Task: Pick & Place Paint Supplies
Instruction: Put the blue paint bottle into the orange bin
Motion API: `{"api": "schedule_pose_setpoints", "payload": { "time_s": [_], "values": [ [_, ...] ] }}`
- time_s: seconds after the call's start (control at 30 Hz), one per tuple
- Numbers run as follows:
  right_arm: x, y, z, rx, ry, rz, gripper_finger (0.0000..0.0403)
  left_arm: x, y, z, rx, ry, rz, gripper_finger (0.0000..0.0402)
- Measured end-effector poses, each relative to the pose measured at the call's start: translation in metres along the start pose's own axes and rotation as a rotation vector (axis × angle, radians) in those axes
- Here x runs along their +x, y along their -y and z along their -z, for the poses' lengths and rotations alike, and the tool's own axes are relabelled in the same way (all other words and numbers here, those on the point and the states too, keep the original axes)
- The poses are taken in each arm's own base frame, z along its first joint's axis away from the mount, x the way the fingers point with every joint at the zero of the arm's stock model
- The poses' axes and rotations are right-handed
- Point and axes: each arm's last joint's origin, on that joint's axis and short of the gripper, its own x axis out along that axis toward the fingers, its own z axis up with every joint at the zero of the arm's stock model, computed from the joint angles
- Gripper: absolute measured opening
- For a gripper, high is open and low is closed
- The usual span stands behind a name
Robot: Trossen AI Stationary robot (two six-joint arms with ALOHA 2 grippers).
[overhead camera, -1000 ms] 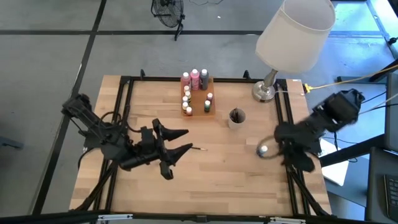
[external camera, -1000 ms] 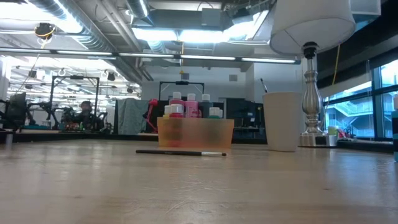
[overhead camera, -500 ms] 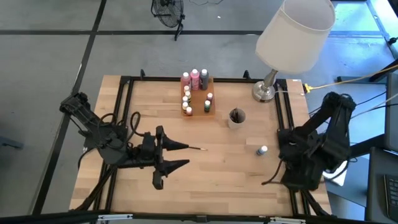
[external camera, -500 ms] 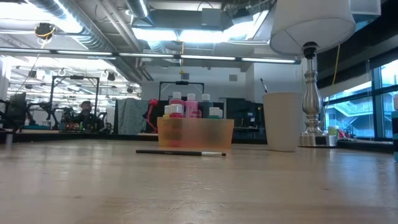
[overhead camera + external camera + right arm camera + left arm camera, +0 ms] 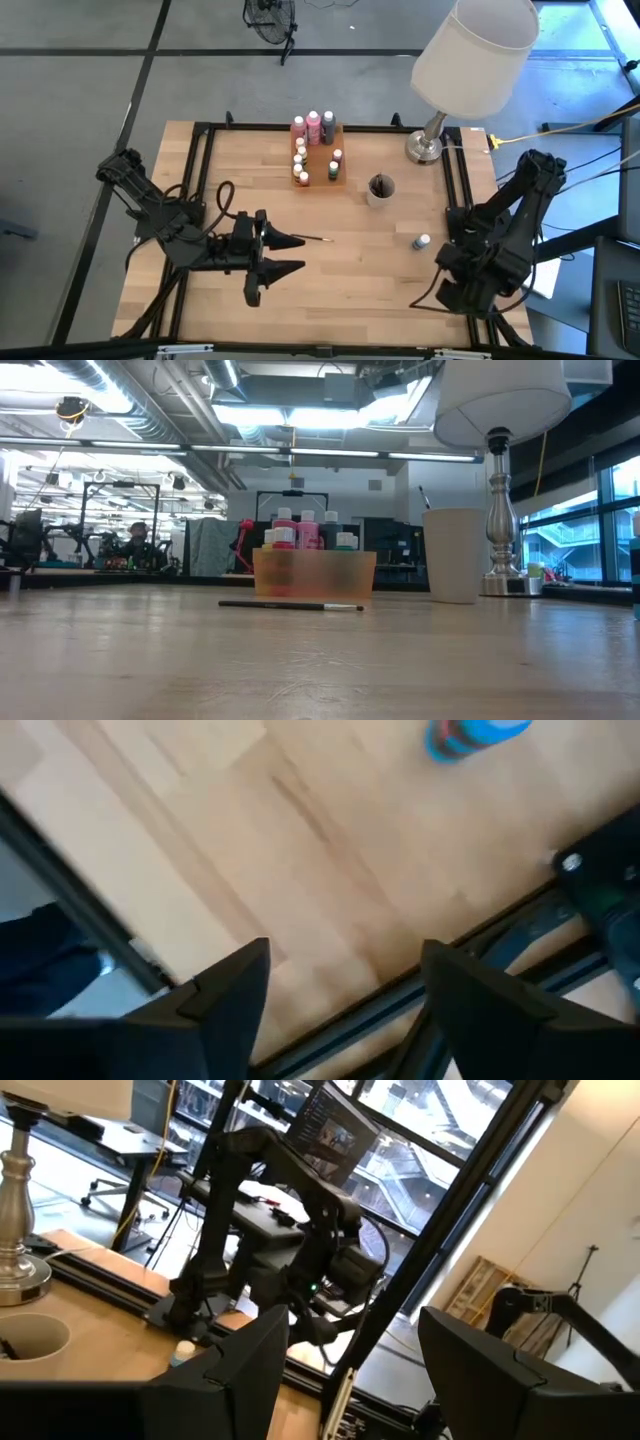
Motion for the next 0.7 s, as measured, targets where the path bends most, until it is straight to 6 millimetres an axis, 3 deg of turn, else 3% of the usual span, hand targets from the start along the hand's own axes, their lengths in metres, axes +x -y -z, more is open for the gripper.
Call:
{"api": "schedule_pose_setpoints", "payload": {
  "time_s": [0.33, 0.57, 0.7],
  "values": [
    [0.043, -0.004, 0.009, 0.016, 0.200, 0.084, 0.0279, 0.014, -0.004, 0.009, -0.049, 0.016, -0.056, 0.0221],
    [0.074, -0.005, 0.017, 0.128, 0.437, 0.005, 0.0279, 0.023, -0.002, 0.025, -0.035, -0.031, -0.035, 0.0221],
    [0.082, -0.006, 0.019, 0.158, 0.428, 0.038, 0.0279, 0.024, -0.003, 0.023, -0.033, -0.035, -0.012, 0.0221]
  ]
}}
